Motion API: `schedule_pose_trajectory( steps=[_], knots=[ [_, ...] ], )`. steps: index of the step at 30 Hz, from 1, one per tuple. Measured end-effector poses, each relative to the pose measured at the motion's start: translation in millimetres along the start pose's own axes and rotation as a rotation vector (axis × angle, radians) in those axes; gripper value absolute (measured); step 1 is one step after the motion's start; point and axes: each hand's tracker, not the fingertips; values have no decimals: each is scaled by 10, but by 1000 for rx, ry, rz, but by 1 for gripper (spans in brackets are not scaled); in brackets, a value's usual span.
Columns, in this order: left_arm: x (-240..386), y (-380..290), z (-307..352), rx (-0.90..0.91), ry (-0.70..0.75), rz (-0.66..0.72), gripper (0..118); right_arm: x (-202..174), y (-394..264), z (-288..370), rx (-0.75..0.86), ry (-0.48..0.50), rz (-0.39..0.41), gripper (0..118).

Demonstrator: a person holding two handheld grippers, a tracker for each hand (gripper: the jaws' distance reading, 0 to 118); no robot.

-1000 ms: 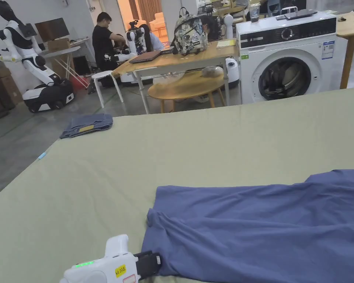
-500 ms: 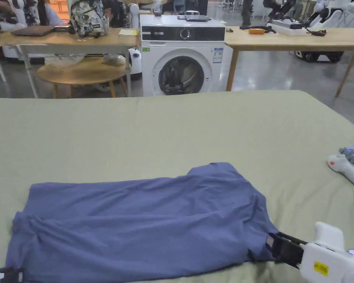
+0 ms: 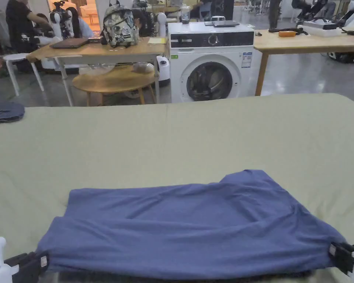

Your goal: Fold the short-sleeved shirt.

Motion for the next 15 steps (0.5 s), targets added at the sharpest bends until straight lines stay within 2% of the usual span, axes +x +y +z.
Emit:
schedule_pose_trajectory(
  steps=[4, 8, 13, 14, 15],
  knots=[
    [11, -222, 455, 12, 4, -39, 0, 132, -164, 321, 15, -6, 22, 7],
    [-61, -765, 729, -83, 29, 35, 0, 201, -471, 779, -38, -17, 22, 7],
    [-259, -1256, 787, -129, 72, 69, 0, 175, -807, 910, -125, -71, 100, 8],
    [-302, -1332, 771, -125, 79, 68, 10, 167, -858, 884, -125, -90, 124, 16],
    [-333, -1366, 778, -116, 96, 57, 34, 172, -895, 860, -123, -91, 127, 33]
  ],
)
